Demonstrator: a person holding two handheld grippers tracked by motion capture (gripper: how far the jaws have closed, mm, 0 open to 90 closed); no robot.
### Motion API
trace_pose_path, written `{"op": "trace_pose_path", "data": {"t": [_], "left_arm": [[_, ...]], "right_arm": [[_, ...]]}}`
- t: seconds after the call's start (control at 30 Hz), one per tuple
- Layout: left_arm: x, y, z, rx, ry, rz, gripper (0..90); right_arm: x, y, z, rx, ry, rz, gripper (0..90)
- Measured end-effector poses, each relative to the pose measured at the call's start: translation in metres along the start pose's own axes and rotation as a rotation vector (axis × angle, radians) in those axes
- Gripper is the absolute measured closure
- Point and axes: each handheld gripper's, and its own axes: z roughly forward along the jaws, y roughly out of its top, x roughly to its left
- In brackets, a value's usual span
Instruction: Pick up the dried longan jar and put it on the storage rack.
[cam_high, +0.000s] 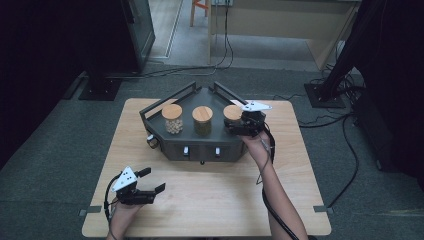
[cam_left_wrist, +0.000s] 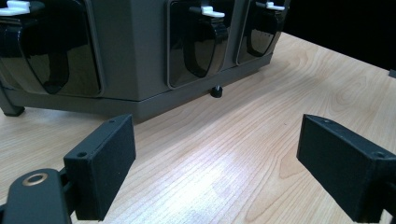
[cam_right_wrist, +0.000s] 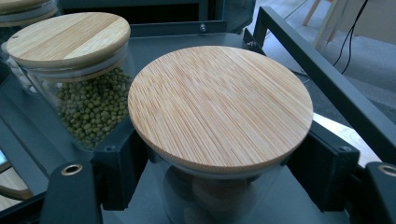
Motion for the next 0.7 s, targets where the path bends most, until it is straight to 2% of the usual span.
{"op": "trace_pose_path", "data": {"t": [0.5, 0.7], "left_arm": [[-0.0002, -0.0002, -0.0005, -0.002, 0.002, 0.000, 11.6], [-0.0002, -0.0001, -0.0003, -0.001, 0.001, 0.000, 11.6]], "right_arm": [[0.0023, -0.0009, 0.0003, -0.009, 0.002, -0.018, 18.9], [0.0008, -0.0078, 0.0000, -0.034, 0.004, -0.021, 16.7]]}}
